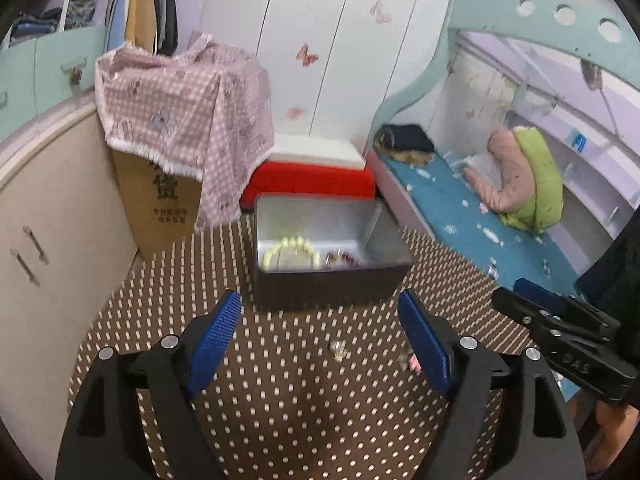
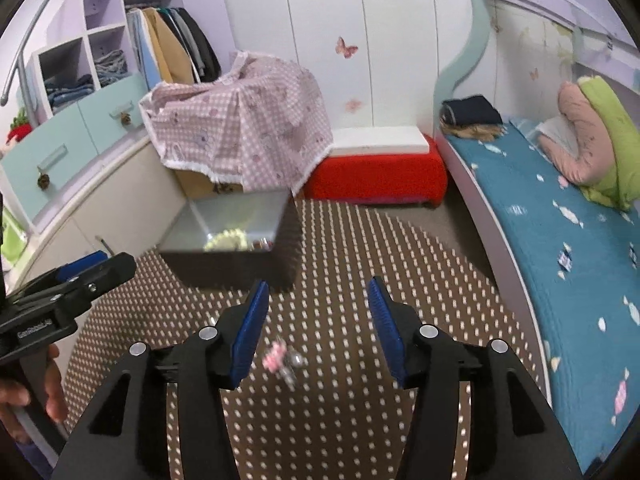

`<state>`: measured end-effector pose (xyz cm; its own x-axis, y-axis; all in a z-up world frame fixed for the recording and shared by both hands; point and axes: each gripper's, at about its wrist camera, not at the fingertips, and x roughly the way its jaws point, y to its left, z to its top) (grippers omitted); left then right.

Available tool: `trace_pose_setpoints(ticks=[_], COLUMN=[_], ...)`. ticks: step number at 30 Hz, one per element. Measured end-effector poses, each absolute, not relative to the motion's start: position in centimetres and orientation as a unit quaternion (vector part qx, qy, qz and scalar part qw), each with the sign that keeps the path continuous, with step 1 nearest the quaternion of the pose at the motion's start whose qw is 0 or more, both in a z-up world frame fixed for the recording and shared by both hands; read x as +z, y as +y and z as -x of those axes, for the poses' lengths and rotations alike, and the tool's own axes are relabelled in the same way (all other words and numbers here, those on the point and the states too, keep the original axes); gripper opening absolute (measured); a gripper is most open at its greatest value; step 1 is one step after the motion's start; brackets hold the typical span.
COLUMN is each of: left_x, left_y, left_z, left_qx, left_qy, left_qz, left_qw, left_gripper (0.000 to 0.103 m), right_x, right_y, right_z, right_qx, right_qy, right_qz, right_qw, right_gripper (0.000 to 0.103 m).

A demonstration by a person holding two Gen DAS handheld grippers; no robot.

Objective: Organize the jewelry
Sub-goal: 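Move the left gripper to the silver bead charm and close on it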

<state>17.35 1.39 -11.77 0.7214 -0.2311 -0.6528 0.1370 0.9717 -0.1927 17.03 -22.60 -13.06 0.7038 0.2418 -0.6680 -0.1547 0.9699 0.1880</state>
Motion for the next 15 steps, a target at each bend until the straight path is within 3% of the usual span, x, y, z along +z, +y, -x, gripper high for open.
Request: trace_pose_setpoints(ticks=[15], left_x=[-18.3], left_y=[-1.4], left_z=[-19.2], left_qx=[-0.091], left_qy=[0.414], left_qz=[0.018], left_qw=[0.906], left_gripper=[0.077], right_x=[-19.0], right_y=[-22.6], right_z=[-16.1], right_qx=[0.107], right_qy=[0.416], right_qz=[-0.079], right_qw=[0.900], right_gripper=[0.051])
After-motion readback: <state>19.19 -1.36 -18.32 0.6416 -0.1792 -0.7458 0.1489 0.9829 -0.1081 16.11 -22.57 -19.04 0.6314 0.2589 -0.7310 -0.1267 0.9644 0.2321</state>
